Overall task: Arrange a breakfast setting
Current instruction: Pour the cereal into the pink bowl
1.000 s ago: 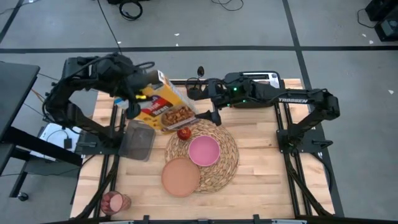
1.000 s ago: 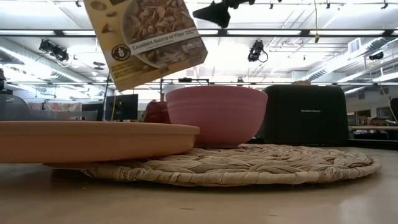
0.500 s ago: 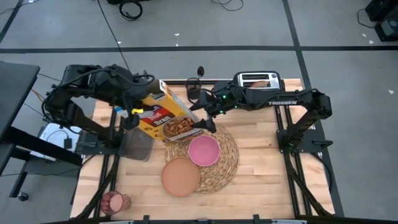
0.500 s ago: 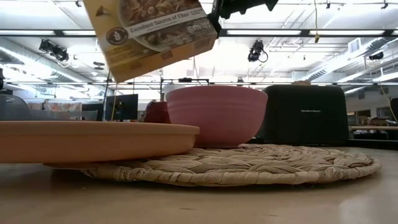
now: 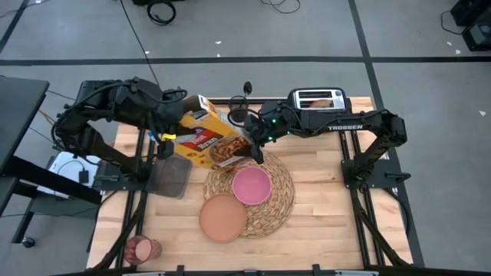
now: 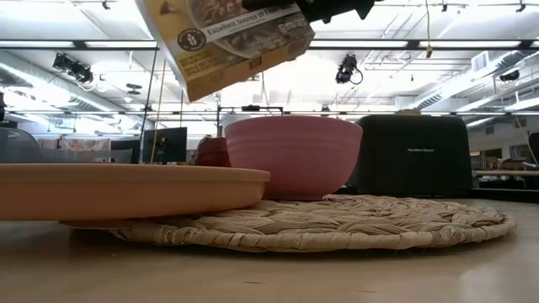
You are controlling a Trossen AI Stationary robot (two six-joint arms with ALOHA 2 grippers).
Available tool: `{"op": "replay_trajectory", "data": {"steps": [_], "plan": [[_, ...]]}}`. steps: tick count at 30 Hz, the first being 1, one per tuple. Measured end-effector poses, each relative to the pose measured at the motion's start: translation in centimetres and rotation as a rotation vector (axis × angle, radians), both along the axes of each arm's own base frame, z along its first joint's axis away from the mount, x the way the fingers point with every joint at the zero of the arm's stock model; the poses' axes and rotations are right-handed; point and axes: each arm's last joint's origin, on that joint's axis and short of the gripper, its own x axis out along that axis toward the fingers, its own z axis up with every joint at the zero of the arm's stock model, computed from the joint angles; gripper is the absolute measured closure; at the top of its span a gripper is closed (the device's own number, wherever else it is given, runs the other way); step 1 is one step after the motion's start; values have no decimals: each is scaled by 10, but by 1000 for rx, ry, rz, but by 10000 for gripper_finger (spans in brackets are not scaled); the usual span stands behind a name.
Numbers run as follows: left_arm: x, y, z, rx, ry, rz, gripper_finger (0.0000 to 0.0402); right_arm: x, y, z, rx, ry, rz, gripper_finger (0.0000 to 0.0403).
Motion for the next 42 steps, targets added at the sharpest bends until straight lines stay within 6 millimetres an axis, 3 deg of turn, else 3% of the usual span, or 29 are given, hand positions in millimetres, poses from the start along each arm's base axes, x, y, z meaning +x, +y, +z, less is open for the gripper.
{"op": "replay_trajectory", "data": {"steps": [5, 10, 13, 19, 22, 24, 27, 32, 38, 42], "plan": [[1, 1, 2, 12, -26, 11, 381, 0, 0, 1, -3, -10, 2, 203], [-13, 2, 11, -4, -101, 36, 323, -6, 1, 10, -14, -30, -9, 207], [-35, 3, 19, 20, -145, 84, 277, -19, 1, 26, -35, -62, -18, 206], [-104, 5, 50, -8, -395, 184, 196, -62, -2, 67, -118, -141, -101, 204], [-123, 5, 58, -23, -499, 218, 170, -89, -3, 94, -176, -255, -177, 205], [-125, 6, 60, -15, -522, 241, 156, -104, -4, 110, -210, -333, -214, 205], [-114, 7, 61, -3, -531, 255, 135, -122, -3, 130, -253, -462, -254, 205], [-70, 7, 59, 18, -575, 240, 95, -136, 0, 152, -292, -643, -268, 205], [0, 5, 43, 24, -590, 135, 83, -128, 3, 152, -282, -700, -156, 205], [28, 6, 34, 48, -579, 110, 83, -121, 5, 147, -230, -673, -58, 204]]}}
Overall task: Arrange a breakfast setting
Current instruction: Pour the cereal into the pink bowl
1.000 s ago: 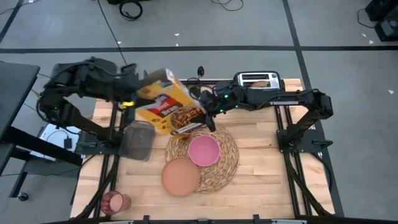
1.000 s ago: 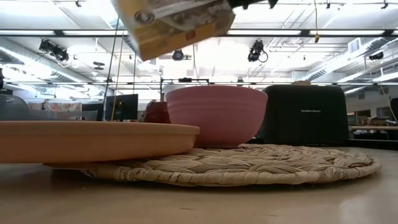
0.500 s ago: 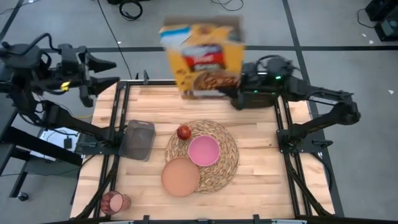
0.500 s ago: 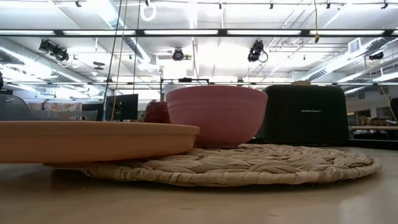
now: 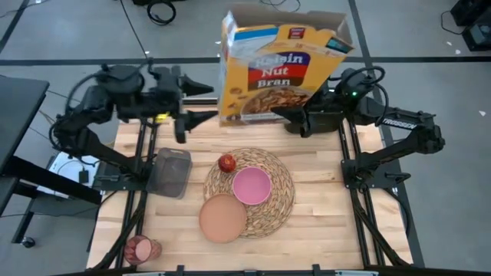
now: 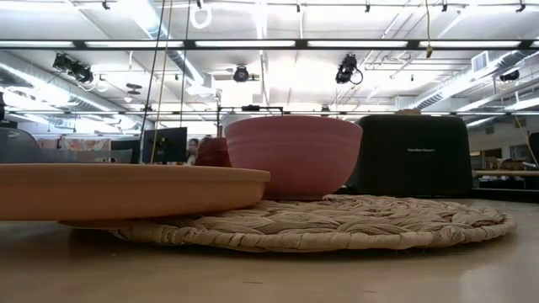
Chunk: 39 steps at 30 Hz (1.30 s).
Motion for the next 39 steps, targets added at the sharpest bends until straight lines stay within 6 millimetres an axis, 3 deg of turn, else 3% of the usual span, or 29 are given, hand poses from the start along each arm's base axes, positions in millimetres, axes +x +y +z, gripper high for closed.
{"op": "replay_trajectory", "data": {"steps": [7, 20, 26, 39], "plan": [[19, -1, -5, 1, 7, -58, 83, 4, 4, -2, -1, 6, 34, 204], [16, -3, -2, -44, -22, -151, 83, -2, -4, 0, -12, 8, 30, 204], [21, -7, -5, -64, -1, -291, 83, -2, -6, -5, -19, 59, 93, 205], [39, 3, -14, 10, 38, -80, 83, -1, -9, -5, 3, 55, -18, 205]]}}
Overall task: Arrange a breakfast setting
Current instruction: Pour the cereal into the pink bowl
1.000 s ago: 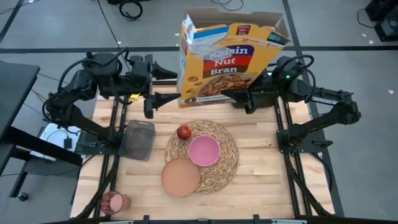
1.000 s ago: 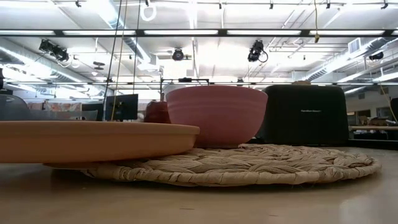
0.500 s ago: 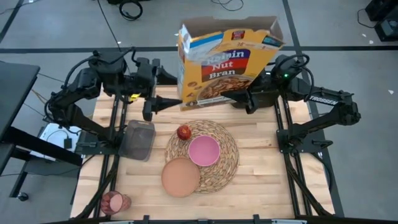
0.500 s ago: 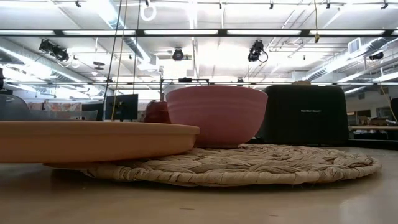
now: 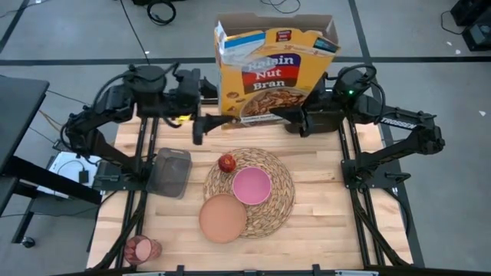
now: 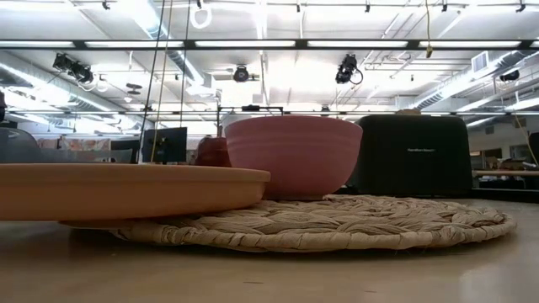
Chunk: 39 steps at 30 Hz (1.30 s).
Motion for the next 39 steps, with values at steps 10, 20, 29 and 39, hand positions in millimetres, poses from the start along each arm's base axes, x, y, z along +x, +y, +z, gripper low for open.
{"op": "replay_trajectory", "data": {"steps": [10, 20, 29, 39], "plan": [[26, 10, -14, -6, 43, 30, 104, -1, 0, 3, -28, -34, 1, 205], [29, 11, -13, 2, 23, 33, 230, -2, 1, 4, -60, -47, -9, 181], [-1, 8, 10, 25, -97, 34, 225, -35, 3, 35, -128, -276, -42, 67], [-8, 8, 47, 148, -468, 54, 225, -27, -10, 33, -23, -294, -114, 30]]}}
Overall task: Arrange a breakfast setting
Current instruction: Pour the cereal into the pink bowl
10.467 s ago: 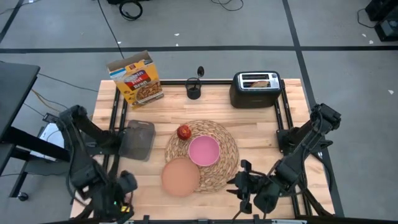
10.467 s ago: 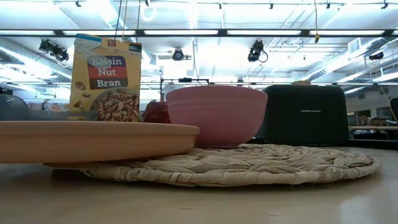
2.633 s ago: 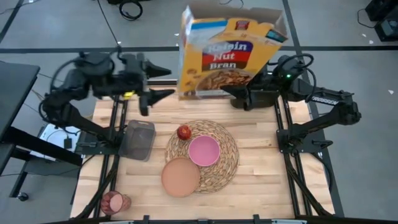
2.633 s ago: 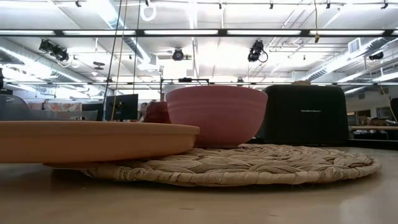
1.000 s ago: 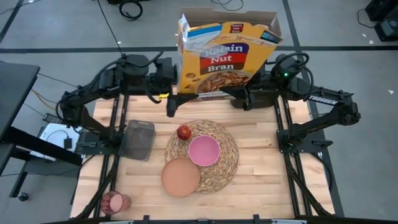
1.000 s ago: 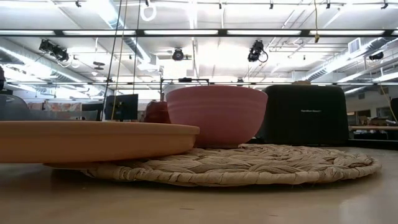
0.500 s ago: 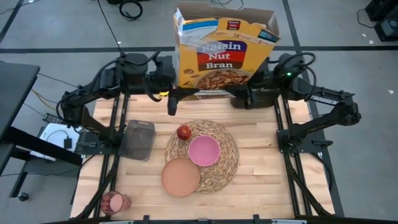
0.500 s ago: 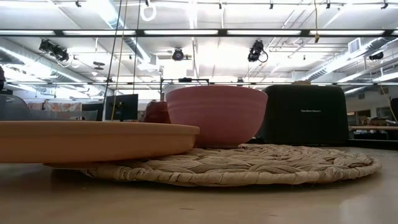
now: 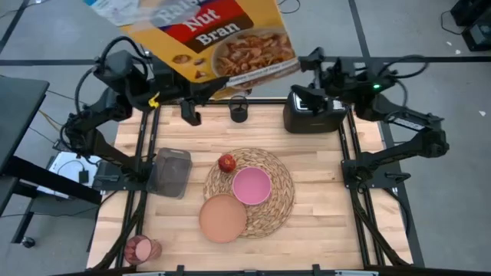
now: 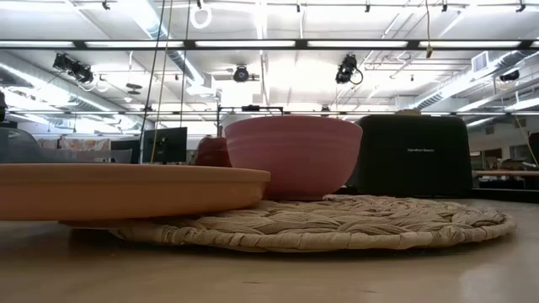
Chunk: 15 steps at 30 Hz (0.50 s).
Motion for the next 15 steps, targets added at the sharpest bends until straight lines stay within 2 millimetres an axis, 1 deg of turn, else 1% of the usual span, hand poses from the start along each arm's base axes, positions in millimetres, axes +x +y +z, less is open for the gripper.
{"op": "replay_trajectory", "data": {"steps": [3, 8, 11, 15], "plan": [[16, 1, -2, 33, -41, 13, 225, 18, -2, -4, 24, -52, 71, 27], [38, 4, -8, 38, -87, 16, 225, 34, -3, -5, 49, -179, 159, 17], [50, 5, -14, 14, -82, 5, 225, 39, -3, -6, 53, -229, 193, 11], [67, 7, -22, -7, -79, -45, 225, 38, -4, -5, 47, -261, 189, 8]]}}
